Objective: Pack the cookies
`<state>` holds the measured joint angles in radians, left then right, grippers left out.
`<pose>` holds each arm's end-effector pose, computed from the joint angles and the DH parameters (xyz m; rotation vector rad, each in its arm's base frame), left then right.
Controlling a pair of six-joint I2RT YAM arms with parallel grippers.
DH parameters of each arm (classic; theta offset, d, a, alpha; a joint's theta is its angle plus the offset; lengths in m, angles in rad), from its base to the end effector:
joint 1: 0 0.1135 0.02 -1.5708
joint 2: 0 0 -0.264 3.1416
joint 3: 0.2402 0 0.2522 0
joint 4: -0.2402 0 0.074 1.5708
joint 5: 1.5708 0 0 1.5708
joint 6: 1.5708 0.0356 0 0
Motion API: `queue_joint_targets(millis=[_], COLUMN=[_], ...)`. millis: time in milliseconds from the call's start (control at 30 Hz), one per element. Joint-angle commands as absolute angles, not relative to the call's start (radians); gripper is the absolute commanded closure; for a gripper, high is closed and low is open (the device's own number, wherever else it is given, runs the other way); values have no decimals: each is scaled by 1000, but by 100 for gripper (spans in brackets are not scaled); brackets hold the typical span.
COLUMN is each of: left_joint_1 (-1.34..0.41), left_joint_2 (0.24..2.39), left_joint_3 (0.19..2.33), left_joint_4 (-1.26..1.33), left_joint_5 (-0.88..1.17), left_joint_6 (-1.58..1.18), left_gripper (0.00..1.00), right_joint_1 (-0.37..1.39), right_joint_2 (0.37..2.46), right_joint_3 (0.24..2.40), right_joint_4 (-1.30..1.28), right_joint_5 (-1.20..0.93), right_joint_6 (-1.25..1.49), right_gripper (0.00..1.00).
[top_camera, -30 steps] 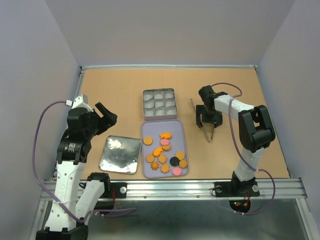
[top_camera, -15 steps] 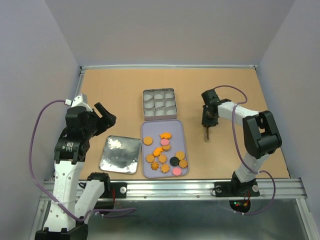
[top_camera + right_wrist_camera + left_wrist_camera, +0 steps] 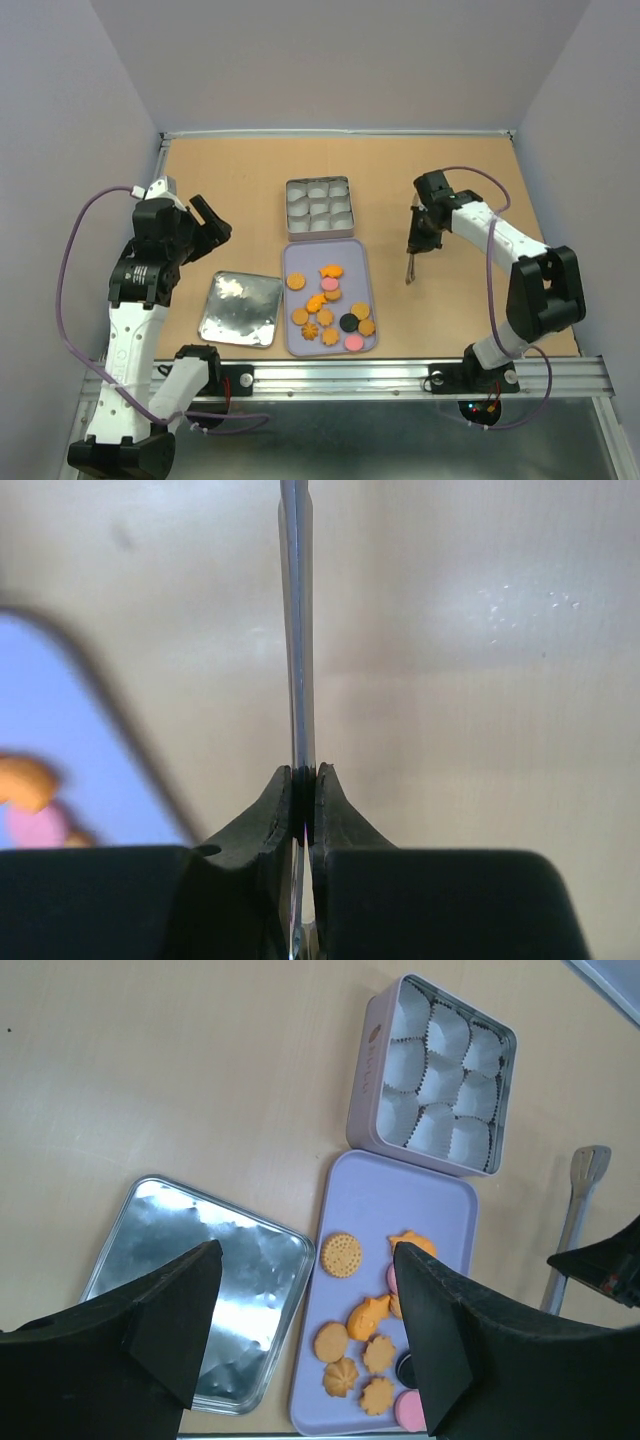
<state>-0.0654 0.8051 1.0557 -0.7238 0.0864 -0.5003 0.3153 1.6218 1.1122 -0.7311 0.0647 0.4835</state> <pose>0.1564 -0.0133 0.3728 -0.3932 2.0333 -0.4392 0.2974 0.0946 0.2064 0.2512 2.7997 0.0983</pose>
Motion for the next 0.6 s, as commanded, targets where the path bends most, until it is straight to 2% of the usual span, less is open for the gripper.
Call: queue_joint_targets(millis=[0,33,200,433,500,567], left_joint_1=[-71,-71,-78,-115,-132,-143], left_joint_2=[819,822,836,828,824,822], left_joint_3=[1097,1094,1080,1040,1026,1019], left_joint_4=[-666,-651,-582,-502,-479,-472], left_joint_5=[121,135,225,288,308,307], left_joint_6=[-483,-483,-480,-502,-505,-511], left_gripper=[20,20,19,19,19,19], right_joint_1=[324,330,393,538,577,610], right_joint_2=[1480,1462,1336,1244,1230,1239], right_joint_3=[1247,1265,1290,1312,1321,1333], right_joint_4=[-830,-834,-891,-965,-974,-1008], right_joint_5=[-113,-214,-461,-632,-647,-644], right_joint_6=[515,518,529,607,652,661], right_gripper=[100,100,99,94,88,87])
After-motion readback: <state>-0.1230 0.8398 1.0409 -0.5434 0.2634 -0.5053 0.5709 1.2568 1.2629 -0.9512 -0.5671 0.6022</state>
